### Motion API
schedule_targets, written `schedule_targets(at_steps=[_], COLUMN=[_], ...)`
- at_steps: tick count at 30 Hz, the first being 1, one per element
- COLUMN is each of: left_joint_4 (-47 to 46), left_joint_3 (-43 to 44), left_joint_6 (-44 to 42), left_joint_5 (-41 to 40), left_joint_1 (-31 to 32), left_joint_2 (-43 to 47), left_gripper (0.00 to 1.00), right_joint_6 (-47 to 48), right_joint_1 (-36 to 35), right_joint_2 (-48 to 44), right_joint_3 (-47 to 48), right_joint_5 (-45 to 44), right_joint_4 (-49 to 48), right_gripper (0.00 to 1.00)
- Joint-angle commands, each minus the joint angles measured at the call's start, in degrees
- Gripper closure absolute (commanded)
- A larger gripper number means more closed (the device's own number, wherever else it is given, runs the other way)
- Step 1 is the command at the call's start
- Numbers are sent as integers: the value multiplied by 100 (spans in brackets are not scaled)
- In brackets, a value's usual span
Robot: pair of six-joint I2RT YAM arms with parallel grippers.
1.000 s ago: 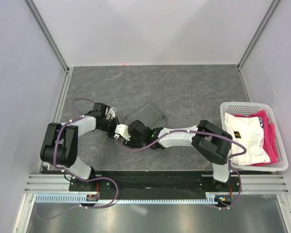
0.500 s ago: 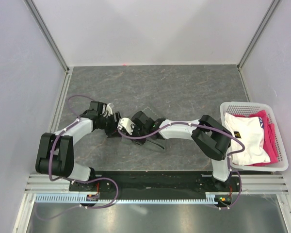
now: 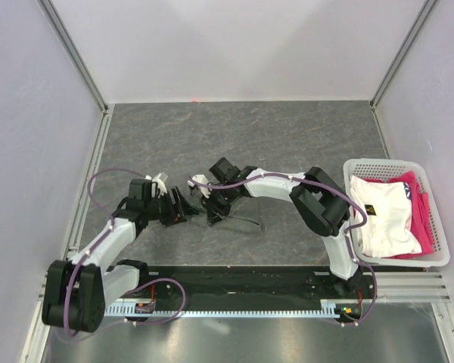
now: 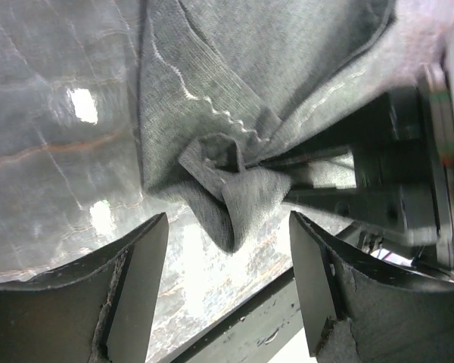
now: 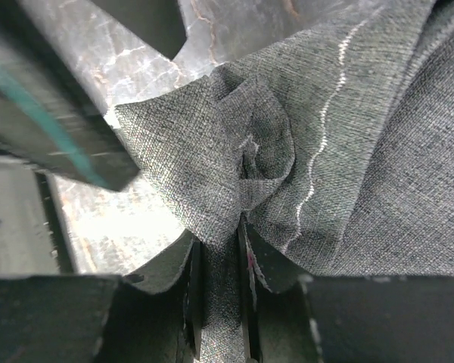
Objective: Fold the napkin, place the utensils inside, and roll it up
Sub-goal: Roll the napkin with the utensil
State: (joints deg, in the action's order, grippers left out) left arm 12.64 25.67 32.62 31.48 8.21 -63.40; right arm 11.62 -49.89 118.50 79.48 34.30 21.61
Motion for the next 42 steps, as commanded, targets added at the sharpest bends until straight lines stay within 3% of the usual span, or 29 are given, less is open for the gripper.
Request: schedule_targets(at_steps=[1,6,17,23,25,30,33,39,42], left_joint_4=[-745,-1176,-1713,-1634,-1572,-1222,-634,308,414], left_joint_3=[-535,-827,-669,-695,-748,-695,-538,-344,-379], left_joint_6=[517,579,482,640,701,763,719,526,491], left_joint_5=[-99,-72,-125,-265,-406,-476,-634,-1109,-1162], left_joint_1=[14,32,111,208,225,234,234,234,234], left_joint_2=[835,1110,258,38,73,-41,-112,-15,-146], left_gripper=[28,27,31,48,60,76,98,98,98], right_joint_6=[16,86,209,192,192,148,130,69,78], right_joint_1=[49,120,287,348,357,401,436,533,576], right_joint_2=[542,920,1281,1316,1325,1290,1299,1167,1000], right_joint_3=[137,401,806,893,911,964,1008,990,955], right_joint_5=[551,797,1061,1070,1061,1043,964,938,920], right_joint_4=[942,1240,1575,1566,1566,1548,1531,1408,1311], right_gripper=[75,75,75,75,75,75,73,67,59])
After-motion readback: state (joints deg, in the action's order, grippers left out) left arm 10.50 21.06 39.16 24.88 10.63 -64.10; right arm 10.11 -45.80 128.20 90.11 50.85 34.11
